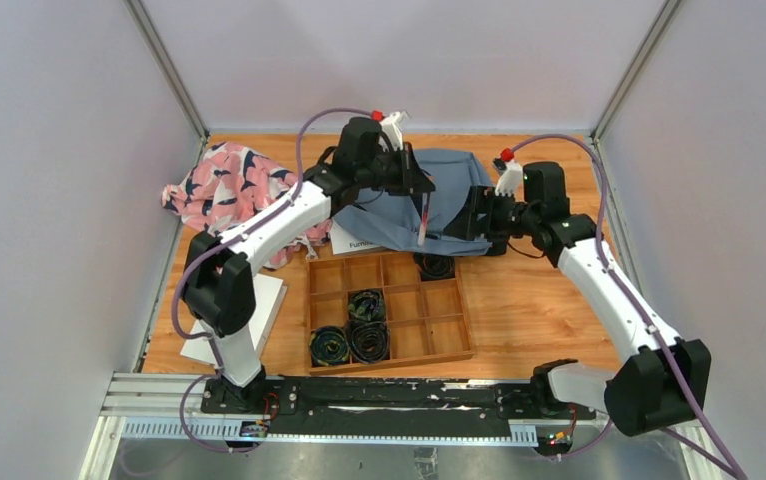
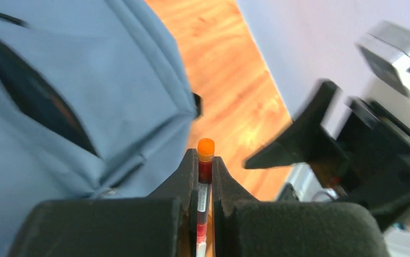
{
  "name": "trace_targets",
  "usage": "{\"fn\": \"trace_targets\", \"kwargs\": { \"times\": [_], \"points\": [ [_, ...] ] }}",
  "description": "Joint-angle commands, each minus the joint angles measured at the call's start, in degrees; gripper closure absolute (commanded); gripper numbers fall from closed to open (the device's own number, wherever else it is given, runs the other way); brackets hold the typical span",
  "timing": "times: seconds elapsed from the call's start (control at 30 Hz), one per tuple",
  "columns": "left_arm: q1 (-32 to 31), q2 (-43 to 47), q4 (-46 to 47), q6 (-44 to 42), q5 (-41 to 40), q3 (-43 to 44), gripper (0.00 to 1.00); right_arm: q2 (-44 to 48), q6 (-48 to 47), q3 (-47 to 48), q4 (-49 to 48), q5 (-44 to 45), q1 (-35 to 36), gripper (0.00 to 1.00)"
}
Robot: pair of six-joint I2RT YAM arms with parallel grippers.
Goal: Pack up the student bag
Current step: Pick up the stationery from the center of the board, then place the stationery in the student bag.
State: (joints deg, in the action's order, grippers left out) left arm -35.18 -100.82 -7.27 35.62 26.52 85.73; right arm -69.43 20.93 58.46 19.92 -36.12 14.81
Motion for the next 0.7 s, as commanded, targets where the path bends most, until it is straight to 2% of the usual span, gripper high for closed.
{"fn": "trace_targets", "kwargs": {
  "times": [0.0,0.17,0.27,0.5,0.67],
  "points": [
    [3.9,-5.7,-10.3,-4.3,-9.6,9.1,1.0,6.2,-5.6,3.6,7.8,14.3,-0.1,0.18],
    [7.1,-16.0,-12.8,0.1,-9.9,21.0,1.0,12.7,-4.4,0.5,7.9,25.2,-1.5,0.18],
    [7.2,-20.2,-11.8,1.9,-12.3,25.3,1.0,16.2,-3.3,-2.0,7.9,28.4,-2.0,0.18],
    [7.2,-26.3,-7.3,5.7,-15.2,28.4,1.0,20.4,-3.4,-4.5,8.5,28.6,-3.4,0.18],
    [7.2,-26.4,-5.9,6.4,-15.7,26.7,1.0,20.1,-3.6,-4.7,8.4,27.8,-3.7,0.19]
  ]
}}
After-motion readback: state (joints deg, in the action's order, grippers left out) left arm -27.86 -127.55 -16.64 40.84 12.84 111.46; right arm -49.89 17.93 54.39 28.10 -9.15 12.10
